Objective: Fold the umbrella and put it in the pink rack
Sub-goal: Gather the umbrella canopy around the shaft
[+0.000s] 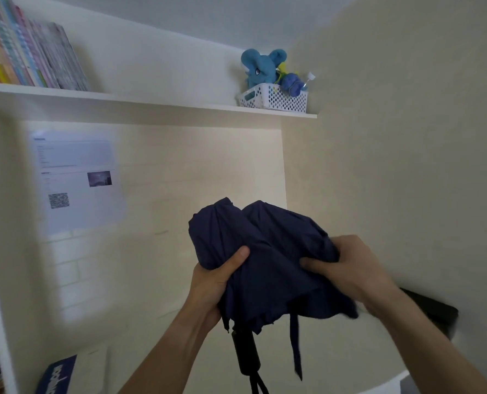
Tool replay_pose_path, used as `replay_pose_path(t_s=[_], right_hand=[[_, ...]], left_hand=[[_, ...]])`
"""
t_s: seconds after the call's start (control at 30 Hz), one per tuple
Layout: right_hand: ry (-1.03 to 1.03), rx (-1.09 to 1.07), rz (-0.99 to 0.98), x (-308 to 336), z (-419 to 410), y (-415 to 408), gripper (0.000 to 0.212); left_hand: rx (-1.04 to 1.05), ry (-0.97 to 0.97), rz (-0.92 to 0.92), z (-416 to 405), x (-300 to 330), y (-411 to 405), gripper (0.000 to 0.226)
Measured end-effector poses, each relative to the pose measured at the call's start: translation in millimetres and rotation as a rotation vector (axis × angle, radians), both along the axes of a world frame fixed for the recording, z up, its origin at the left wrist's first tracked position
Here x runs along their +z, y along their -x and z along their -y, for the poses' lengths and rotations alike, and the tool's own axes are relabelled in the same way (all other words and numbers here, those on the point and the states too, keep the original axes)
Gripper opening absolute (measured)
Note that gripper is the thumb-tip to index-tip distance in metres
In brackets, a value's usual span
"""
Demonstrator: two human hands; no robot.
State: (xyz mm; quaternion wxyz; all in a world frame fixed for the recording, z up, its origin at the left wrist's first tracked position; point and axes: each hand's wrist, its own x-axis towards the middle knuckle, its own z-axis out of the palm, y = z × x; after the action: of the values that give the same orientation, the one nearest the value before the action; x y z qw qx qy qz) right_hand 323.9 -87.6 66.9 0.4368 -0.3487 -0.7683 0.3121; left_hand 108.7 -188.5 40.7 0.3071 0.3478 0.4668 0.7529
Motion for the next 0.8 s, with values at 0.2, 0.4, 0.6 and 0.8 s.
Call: replay_pose_path(t_s=[0.2,0.4,0.6,0.8], right_hand=[[0.006,0.136,-0.13,13,11,7,0.029],[0.219,0.457,-0.409,9,32,24,0.029],[-0.021,0.41,-0.266,-22,21,57,0.034],[-0.448,0.095,-0.024,-39,36,83,0.064]], left_hand=[[0.004,0.022,-0.049,2,-2,3,0.068],[0.007,0.045,-0.146,1,0,-4,0.052],[0.016,0.054,-0.196,-2,-2,-9,0.012],[-0.196,-0.047,0.022,7,6,-26,0.05]])
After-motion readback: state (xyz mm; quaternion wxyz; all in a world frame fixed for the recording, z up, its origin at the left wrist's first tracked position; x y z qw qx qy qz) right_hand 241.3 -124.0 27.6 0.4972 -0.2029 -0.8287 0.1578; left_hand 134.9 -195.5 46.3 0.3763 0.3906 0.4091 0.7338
